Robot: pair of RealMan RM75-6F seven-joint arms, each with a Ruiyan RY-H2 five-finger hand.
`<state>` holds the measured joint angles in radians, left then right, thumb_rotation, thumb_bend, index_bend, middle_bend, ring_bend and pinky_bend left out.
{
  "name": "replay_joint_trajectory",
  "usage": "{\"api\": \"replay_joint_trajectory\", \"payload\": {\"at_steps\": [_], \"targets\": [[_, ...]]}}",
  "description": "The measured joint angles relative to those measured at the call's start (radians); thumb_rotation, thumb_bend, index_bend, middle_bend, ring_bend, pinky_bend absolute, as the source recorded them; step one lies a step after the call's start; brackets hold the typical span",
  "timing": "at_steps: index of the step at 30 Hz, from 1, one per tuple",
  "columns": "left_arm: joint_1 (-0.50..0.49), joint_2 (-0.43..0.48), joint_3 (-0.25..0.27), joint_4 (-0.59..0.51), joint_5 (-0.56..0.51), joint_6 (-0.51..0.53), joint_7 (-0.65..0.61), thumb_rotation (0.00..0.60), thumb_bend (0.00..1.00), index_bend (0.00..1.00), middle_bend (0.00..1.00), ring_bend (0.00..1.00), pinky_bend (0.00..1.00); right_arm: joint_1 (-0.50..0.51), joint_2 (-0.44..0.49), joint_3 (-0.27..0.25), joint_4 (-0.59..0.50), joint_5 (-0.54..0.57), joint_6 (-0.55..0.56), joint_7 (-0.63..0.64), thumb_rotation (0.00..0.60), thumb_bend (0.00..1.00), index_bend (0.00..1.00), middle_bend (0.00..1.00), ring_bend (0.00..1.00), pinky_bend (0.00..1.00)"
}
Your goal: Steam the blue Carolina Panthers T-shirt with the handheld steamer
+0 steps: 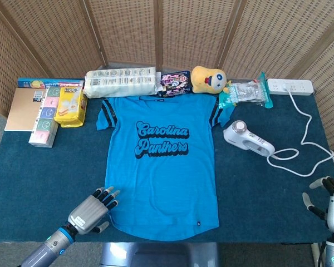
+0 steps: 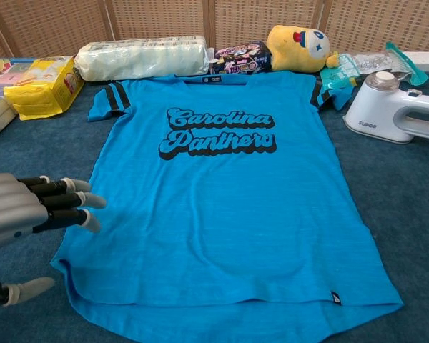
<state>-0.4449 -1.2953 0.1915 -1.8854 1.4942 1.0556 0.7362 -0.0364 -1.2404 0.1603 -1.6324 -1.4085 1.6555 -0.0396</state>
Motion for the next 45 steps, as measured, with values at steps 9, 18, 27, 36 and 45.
{"api": "replay_joint_trajectory", "payload": {"at_steps": [9,18,27,36,45], "targets": [[-0.005,0.028,0.000,0.003,-0.046,-0.048,-0.009,0.296,0.33,0.18,0.09,0.00,0.16,-0.005,0.002,0.002,-0.001,0.001,0.006,0.002,0.600,0.31,0.53,0.47,0.46,0.43],[0.006,0.052,0.023,0.037,0.039,-0.024,-0.089,0.294,0.33,0.18,0.09,0.00,0.15,-0.003,-0.005,0.000,-0.001,-0.006,0.004,-0.004,0.600,0.31,0.53,0.47,0.47,0.43],[0.043,0.010,0.048,0.129,0.114,0.007,-0.113,0.342,0.33,0.18,0.09,0.00,0.15,-0.012,-0.019,-0.012,0.014,-0.015,0.010,0.006,0.600,0.31,0.53,0.47,0.47,0.43],[0.079,-0.026,0.051,0.188,0.143,0.035,-0.112,0.347,0.33,0.18,0.09,0.00,0.15,-0.018,-0.024,-0.015,0.024,-0.017,0.012,0.015,0.600,0.31,0.53,0.47,0.47,0.43],[0.089,-0.063,0.028,0.216,0.139,0.029,-0.068,0.353,0.33,0.18,0.09,0.00,0.15,-0.027,-0.021,-0.015,0.028,-0.014,0.018,0.025,0.600,0.31,0.53,0.47,0.47,0.43]]}}
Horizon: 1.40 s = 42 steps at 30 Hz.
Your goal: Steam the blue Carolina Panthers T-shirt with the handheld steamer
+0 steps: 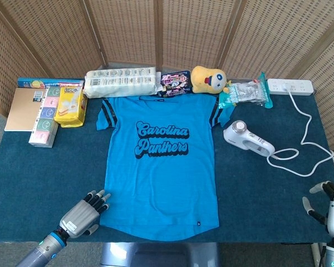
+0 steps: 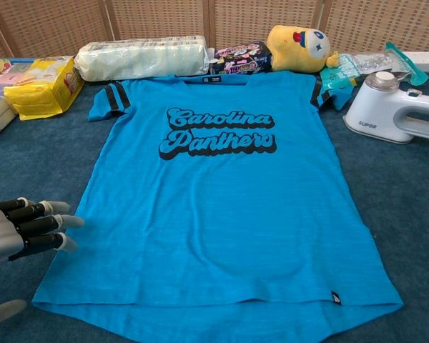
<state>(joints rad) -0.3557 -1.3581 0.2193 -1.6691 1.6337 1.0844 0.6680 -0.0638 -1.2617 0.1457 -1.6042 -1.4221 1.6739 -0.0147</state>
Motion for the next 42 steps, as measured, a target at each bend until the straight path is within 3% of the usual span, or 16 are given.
{"api": "replay_joint_trajectory", "payload": {"at_steps": [20,42], "targets": [[-0.012,-0.055,-0.034,0.007,-0.016,-0.041,0.036,0.366,0.33,0.19,0.09,0.00,0.15,-0.013,0.009,0.004,0.006,0.002,0.010,0.024,0.600,0.31,0.53,0.47,0.47,0.43],[-0.010,-0.032,-0.016,-0.020,0.008,-0.042,0.002,0.366,0.33,0.20,0.09,0.00,0.15,-0.021,0.011,0.007,0.012,0.001,0.012,0.038,0.600,0.31,0.54,0.47,0.47,0.43]]}}
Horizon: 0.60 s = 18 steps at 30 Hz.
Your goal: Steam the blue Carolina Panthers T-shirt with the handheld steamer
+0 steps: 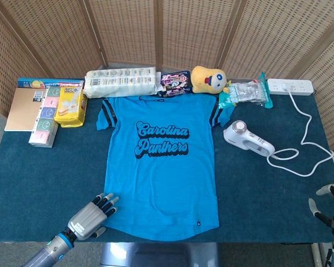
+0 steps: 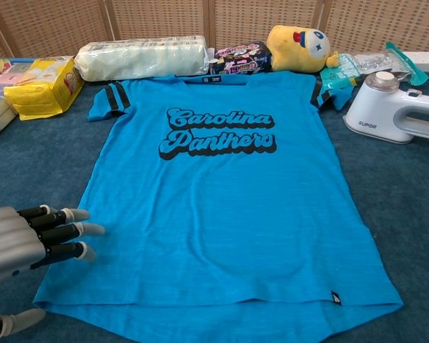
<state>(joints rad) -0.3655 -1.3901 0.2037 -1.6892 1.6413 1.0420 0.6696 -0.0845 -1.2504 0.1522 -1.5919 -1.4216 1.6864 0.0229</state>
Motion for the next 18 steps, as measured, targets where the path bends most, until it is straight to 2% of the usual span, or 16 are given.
{"api": "replay_joint_trajectory", "payload": {"at_steps": [18], "targets": [[0.000,-0.037,-0.031,0.044,-0.040,-0.011,0.018,0.372,0.33,0.20,0.09,0.00,0.15,-0.004,0.002,0.004,-0.005,0.001,0.005,-0.003,0.600,0.31,0.54,0.47,0.47,0.43]]}}
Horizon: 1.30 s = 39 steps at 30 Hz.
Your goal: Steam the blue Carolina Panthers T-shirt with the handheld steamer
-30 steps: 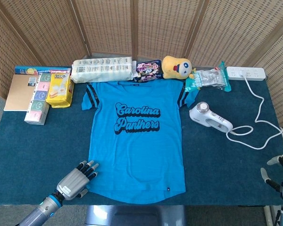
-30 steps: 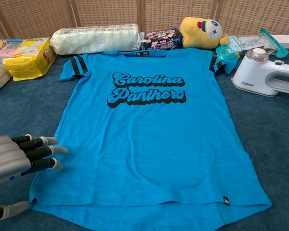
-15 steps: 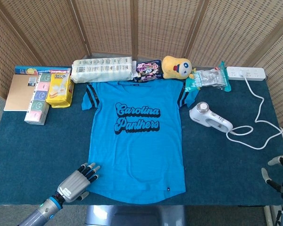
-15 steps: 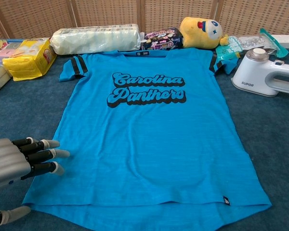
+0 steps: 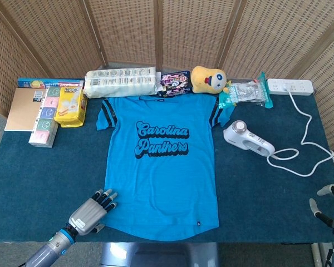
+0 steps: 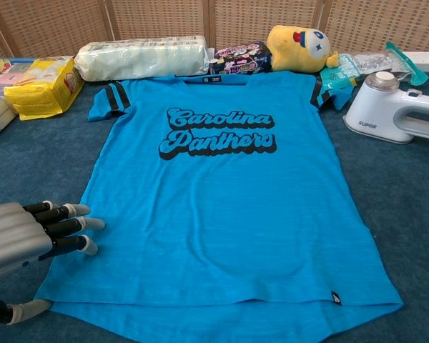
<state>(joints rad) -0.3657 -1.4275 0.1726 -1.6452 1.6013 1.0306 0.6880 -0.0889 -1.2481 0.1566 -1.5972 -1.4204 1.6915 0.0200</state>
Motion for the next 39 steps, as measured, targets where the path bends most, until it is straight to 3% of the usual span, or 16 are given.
{"api": "replay_joint_trajectory", "payload": {"at_steps": [5,9,13,32,39], "targets": [[0.004,-0.018,-0.008,0.013,0.015,0.027,-0.005,0.418,0.35,0.23,0.09,0.00,0.15,-0.003,0.001,0.000,-0.002,-0.002,0.005,0.000,0.600,0.31,0.54,0.47,0.47,0.43],[0.005,-0.025,-0.011,0.018,0.022,0.037,-0.017,0.538,0.37,0.35,0.10,0.00,0.15,-0.006,0.003,0.003,-0.004,0.000,0.010,0.002,0.600,0.31,0.54,0.47,0.47,0.43],[0.006,-0.033,-0.010,0.025,0.031,0.043,-0.043,0.582,0.37,0.45,0.12,0.00,0.15,-0.007,0.005,0.005,-0.006,0.001,0.012,0.003,0.600,0.31,0.55,0.47,0.47,0.43],[-0.027,-0.065,-0.068,0.020,0.037,0.053,-0.097,0.598,0.38,0.52,0.19,0.00,0.15,-0.009,0.006,0.019,-0.014,0.012,0.019,-0.001,0.600,0.31,0.55,0.48,0.47,0.43],[-0.055,-0.082,-0.103,0.017,0.022,0.045,-0.135,0.598,0.38,0.52,0.28,0.09,0.16,-0.006,0.006,0.023,-0.013,0.016,0.014,0.000,0.600,0.31,0.55,0.48,0.47,0.43]]}}
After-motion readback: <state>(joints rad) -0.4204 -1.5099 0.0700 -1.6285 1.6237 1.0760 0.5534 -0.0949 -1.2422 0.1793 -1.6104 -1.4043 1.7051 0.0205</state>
